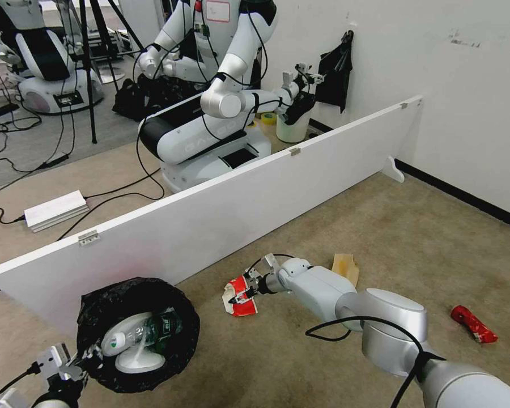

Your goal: Pick up the trash bin, then pick up the garbage from the floor and place it into the trash bin.

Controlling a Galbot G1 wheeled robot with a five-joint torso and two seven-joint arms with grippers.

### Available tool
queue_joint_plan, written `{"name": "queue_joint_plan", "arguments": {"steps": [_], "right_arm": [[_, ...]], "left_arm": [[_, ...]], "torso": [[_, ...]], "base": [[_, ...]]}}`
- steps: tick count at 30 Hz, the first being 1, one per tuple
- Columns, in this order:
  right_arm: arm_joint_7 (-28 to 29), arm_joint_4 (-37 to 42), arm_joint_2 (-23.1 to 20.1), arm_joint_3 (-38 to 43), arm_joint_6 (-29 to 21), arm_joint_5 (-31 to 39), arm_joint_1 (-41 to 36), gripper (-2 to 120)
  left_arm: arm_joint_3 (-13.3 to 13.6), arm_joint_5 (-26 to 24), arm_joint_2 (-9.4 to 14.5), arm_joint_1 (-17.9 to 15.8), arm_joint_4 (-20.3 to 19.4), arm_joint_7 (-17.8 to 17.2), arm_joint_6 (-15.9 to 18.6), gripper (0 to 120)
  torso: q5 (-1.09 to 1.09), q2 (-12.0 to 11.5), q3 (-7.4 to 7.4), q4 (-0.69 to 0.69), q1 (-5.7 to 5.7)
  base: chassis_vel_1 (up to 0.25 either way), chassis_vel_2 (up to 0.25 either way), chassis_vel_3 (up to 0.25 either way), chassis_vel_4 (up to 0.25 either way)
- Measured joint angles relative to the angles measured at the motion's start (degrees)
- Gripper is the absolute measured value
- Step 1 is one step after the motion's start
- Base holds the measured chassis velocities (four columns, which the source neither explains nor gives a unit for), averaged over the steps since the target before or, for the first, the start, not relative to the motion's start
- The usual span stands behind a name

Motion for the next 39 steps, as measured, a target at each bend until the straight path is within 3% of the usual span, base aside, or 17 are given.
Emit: {"name": "queue_joint_plan", "arguments": {"steps": [5, 24, 39], "right_arm": [[-0.4, 0.0, 0.0, 0.1, 0.0, -0.2, 0.0, 69], [-0.5, -0.1, 0.2, 0.8, -0.1, -1.4, -0.1, 1], [0.4, 1.6, -0.7, 2.4, 0.0, -2.0, -0.2, 0]], "left_arm": [[0.0, 0.0, 0.0, 0.0, 0.0, 0.0, -0.1, 0], [0.1, 0.0, 0.0, 0.1, 0.2, 0.3, -0.4, 0], [0.6, 0.1, 0.0, -0.1, 0.2, 0.4, -0.5, 0]], "torso": [[0.04, 0.0, 0.01, 0.07, 0.01], [0.03, 0.0, 0.03, 0.05, 0.01], [0.02, 0.0, 0.02, 0.04, 0.01]], "base": [[0.000, 0.000, 0.000, 0.000], [0.000, 0.000, 0.000, 0.000], [0.000, 0.000, 0.000, 0.000]]}}
